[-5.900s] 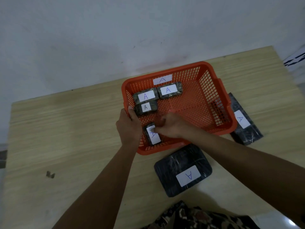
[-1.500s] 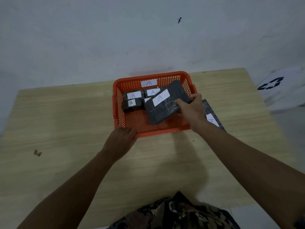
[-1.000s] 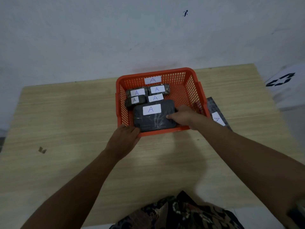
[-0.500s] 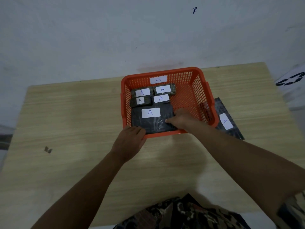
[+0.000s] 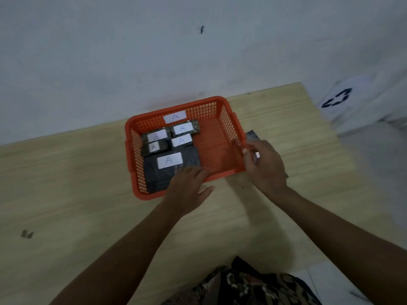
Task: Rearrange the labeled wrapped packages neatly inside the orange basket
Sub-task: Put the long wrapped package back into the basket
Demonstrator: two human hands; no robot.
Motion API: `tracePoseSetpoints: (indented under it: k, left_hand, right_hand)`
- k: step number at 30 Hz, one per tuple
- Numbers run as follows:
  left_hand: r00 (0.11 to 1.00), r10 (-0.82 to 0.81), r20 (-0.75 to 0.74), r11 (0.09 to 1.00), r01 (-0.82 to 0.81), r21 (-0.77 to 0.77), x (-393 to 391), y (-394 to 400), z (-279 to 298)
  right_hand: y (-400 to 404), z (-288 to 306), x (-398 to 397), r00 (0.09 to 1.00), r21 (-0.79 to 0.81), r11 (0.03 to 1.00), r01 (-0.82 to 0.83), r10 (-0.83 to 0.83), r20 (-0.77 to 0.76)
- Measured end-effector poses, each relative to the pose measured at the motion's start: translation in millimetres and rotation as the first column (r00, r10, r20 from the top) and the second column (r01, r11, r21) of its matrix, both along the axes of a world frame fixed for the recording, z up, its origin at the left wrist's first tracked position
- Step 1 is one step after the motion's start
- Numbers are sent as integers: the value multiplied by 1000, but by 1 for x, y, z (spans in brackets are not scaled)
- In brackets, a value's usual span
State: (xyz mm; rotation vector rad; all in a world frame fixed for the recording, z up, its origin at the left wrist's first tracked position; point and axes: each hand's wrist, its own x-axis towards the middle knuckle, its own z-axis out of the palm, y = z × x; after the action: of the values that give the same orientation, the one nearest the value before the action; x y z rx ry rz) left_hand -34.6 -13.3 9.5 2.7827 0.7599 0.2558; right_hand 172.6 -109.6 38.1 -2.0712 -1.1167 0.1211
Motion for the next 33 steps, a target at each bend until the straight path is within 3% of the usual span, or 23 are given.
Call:
tracePoseSetpoints:
  k: [3, 6, 11, 15, 21, 24, 29, 33]
  left_hand:
    - [999, 47, 22, 999, -47, -13, 16, -10, -5]
    - [997, 72, 5, 997, -72, 13, 21, -15, -9]
    - [992, 127, -18, 992, -127, 13, 23, -16, -7]
    - [990, 135, -42, 991, -135, 6, 25, -17, -6]
    - [991, 127, -42, 992, -126, 29, 25, -19, -4]
    - [992, 124, -35, 992, -123, 30, 25, -19, -2]
    - [992, 120, -27, 993, -119, 24, 24, -17, -2]
    - [990, 141, -27, 990, -141, 0, 23, -15, -2]
  right_hand:
    - [-30, -15, 28, 998, -112, 992, 59, -55, 35]
    - [-46, -32, 47, 996, -291, 957, -6, 31, 80]
    - [-45, -55, 65, 984, -457, 888, -46, -37, -172]
    - [-45, -61, 71, 915, -424, 904, -59, -121, -386]
    - [-42, -63, 75, 855, -364, 930, -50, -148, -497]
    - [-41, -50, 76, 850, -296, 955, -21, -139, -508]
    - [-23, -8, 77, 871, -24, 989, 145, -139, -471]
    - [3, 22, 63, 871, 122, 984, 134, -58, -488]
